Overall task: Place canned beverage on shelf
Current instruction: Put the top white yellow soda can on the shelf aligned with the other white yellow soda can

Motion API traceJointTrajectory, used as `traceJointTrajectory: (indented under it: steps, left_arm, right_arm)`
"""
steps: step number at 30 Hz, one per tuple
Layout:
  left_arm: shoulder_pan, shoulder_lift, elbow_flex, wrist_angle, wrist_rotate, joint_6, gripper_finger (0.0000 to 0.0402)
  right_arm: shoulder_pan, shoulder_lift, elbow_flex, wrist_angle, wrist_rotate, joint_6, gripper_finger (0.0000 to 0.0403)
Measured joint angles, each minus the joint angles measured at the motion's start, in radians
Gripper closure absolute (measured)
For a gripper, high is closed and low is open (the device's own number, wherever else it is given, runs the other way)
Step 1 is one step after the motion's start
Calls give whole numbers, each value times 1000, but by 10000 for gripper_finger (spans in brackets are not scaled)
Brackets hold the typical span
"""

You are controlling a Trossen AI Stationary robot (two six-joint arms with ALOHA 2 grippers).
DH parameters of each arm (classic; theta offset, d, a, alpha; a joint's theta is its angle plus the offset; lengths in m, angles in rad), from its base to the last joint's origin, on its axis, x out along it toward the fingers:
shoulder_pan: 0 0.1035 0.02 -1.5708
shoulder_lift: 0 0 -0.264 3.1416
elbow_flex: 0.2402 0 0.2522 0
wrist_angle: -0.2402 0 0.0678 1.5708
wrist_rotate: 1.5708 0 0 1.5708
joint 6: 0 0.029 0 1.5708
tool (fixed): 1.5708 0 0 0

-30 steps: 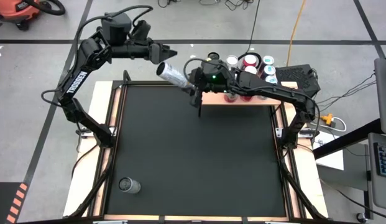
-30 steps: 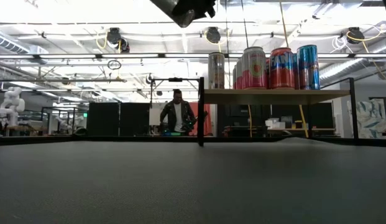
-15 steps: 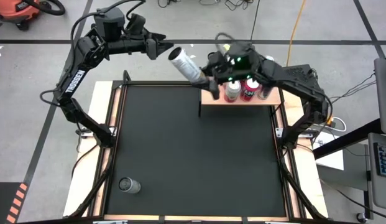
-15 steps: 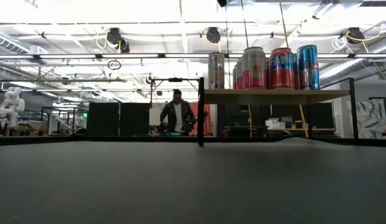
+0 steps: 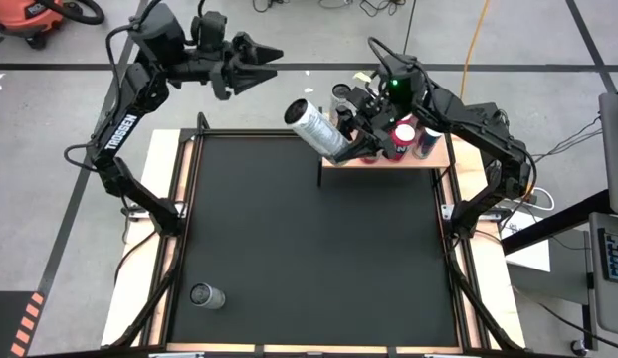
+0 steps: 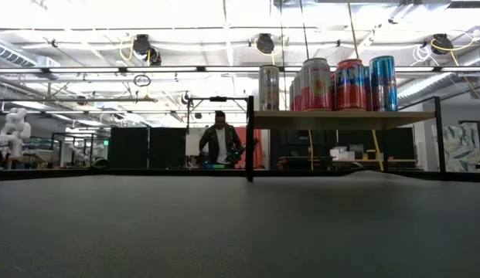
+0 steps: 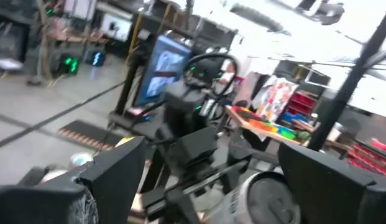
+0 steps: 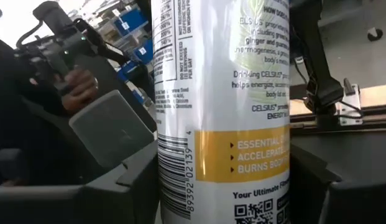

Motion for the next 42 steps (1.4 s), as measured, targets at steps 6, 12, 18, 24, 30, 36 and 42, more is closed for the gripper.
traceJointTrajectory:
  steps: [6, 12, 18, 24, 30, 36, 42]
  left_arm:
    - [-44, 0, 0, 44, -35, 51, 31]
    - [-87, 0, 0, 38, -36, 140, 31]
    - [-115, 1, 0, 38, -19, 163, 31]
    - [-133, 4, 0, 58, -17, 164, 31]
    - [-171, 47, -2, 111, -20, 167, 31]
    - [-185, 77, -1, 154, -18, 173, 31]
    - [-188, 87, -1, 151, -12, 190, 32]
  right_arm:
    - [-2, 10, 0, 34, 4, -5, 174]
    - [-2, 10, 0, 127, 26, 22, 170]
    - [-12, 13, 0, 265, 29, 95, 172]
    - [-14, 23, 0, 364, 33, 155, 171]
    - [-14, 53, 0, 394, 73, 161, 171]
    - [-14, 71, 0, 451, 81, 202, 171]
    - [-16, 71, 0, 445, 111, 182, 170]
